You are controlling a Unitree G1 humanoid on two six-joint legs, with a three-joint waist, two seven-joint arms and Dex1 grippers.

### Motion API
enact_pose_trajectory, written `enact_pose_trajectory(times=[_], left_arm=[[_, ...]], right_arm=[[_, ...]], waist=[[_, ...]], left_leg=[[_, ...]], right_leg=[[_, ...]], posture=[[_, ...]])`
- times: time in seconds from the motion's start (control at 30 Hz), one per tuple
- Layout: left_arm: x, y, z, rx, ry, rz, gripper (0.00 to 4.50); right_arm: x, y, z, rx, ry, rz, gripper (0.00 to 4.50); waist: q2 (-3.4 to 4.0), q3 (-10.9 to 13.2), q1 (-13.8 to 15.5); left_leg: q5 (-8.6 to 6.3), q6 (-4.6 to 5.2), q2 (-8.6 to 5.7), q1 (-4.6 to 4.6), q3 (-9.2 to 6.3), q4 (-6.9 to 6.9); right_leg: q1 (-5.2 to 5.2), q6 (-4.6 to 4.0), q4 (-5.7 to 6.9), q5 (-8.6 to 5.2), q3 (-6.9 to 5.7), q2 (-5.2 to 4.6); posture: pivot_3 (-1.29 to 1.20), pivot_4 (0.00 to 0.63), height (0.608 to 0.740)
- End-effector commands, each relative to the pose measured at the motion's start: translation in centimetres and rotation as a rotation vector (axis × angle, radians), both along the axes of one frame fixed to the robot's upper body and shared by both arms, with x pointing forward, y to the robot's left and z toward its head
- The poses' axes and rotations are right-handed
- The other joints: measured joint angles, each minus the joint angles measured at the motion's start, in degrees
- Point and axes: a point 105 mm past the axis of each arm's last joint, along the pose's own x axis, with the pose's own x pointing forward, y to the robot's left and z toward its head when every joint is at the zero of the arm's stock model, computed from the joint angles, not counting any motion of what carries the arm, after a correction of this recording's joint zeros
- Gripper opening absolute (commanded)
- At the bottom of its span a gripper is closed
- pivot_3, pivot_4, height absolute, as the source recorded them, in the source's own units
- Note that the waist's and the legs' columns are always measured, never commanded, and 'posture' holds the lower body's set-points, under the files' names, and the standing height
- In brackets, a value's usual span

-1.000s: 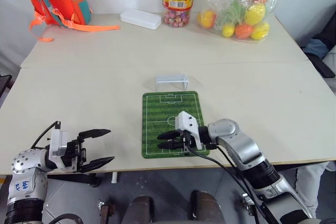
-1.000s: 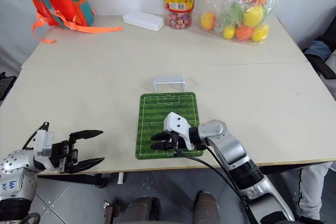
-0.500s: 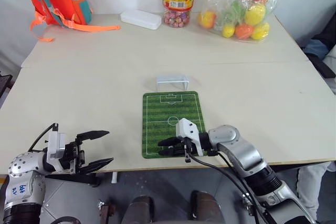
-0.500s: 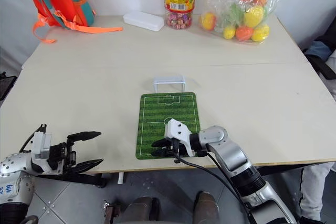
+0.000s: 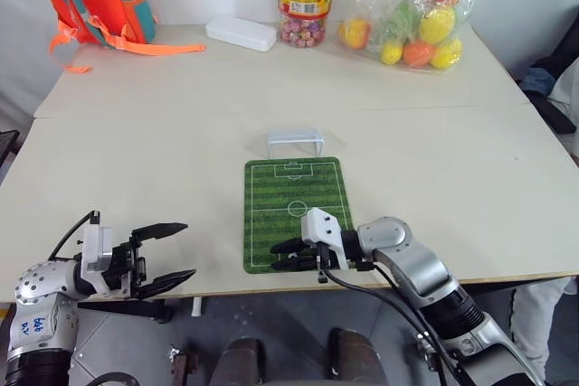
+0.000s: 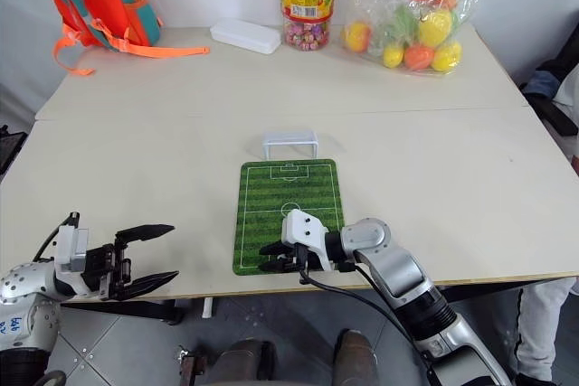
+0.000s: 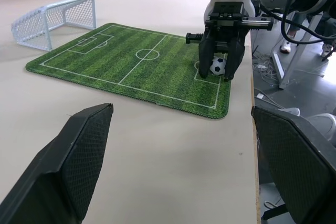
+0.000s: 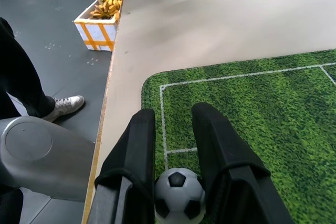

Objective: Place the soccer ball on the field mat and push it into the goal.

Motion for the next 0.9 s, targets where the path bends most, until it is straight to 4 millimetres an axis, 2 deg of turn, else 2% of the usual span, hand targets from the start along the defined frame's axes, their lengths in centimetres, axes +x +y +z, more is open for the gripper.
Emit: enact_pose_trajectory(times=[0.03,0.17,0.43,0.9], left_arm=[[-0.1,0.0,0.8,0.003,-0.039,-0.006,4.50],[0.0,-0.1,0.8,0.000,-0.043,-0.004,4.50],[0.2,-0.2,0.8,-0.005,-0.047,-0.001,4.50],[0.5,-0.3,0.7,-0.014,-0.048,-0.015,4.50]], right_arm=[[-0.5,0.0,-0.5,-0.008,0.017,0.014,1.49],[-0.3,0.1,-0.3,0.002,0.005,0.014,2.56],[-0.2,0.1,0.2,0.011,-0.005,0.021,2.56],[-0.1,1.0,4.7,0.076,-0.109,0.088,2.56]], waist=[[0.00,0.00,0.00],[-0.01,0.00,0.01],[-0.01,0.00,0.01],[-0.01,0.00,0.01]], left_leg=[[0.00,0.00,0.00,0.00,0.00,0.00],[0.00,0.00,0.00,0.00,0.02,0.00],[-0.02,0.01,0.00,0.01,0.04,0.00],[-0.02,0.02,0.01,0.01,0.06,-0.01]], right_leg=[[0.00,0.00,0.00,0.00,0.00,0.00],[0.00,0.00,-0.01,0.00,0.02,0.00],[0.00,0.00,-0.01,0.00,0.05,0.00],[-0.02,0.00,-0.01,0.00,0.07,0.01]], posture=[[0.00,0.150,0.740],[0.00,0.150,0.740],[0.00,0.150,0.740],[0.00,0.150,0.740]])
